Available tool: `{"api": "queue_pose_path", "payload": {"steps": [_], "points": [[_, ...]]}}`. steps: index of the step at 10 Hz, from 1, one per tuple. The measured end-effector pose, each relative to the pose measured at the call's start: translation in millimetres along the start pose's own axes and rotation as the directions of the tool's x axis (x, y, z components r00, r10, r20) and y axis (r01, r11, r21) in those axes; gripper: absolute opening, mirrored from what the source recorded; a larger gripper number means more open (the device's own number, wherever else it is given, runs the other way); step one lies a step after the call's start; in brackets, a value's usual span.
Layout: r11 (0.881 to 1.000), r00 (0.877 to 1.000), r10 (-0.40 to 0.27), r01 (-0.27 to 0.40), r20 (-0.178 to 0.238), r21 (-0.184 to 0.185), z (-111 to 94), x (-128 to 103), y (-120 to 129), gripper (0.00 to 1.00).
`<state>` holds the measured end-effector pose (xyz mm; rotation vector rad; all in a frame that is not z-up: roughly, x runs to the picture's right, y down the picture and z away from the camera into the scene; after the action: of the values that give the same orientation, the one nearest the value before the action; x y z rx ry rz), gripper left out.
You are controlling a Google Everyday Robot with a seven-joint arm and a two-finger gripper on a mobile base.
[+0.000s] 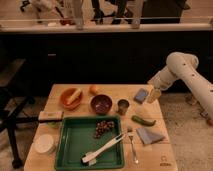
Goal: Place apple in paper cup
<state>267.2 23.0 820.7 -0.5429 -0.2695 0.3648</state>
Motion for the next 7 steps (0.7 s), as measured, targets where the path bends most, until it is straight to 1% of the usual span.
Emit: {"api": "queue_pose_path", "payload": {"steps": [1,2,3,4,5,6,7], "points": [[0.999,0.998,0.049,-0.05,0.043,0.015,13,-2,-6,0.8],[0.995,0.993,0.09,-0.094,0.076,0.037,23,-9,-10,0.8],[0.985,0.986,0.13,-0.141,0.107,0.097,29,-14,-10,0.8],[0.977,0.981,0.146,-0.163,0.128,0.134,31,-20,-12,0.8],[0.975,0.978,0.153,-0.173,0.145,0.136,36,-33,-12,0.8],[0.977,0.977,0.149,-0.17,0.152,0.129,39,-41,-12,0.8],[0.976,0.977,0.154,-0.174,0.15,0.13,37,-37,-12,0.8]]}}
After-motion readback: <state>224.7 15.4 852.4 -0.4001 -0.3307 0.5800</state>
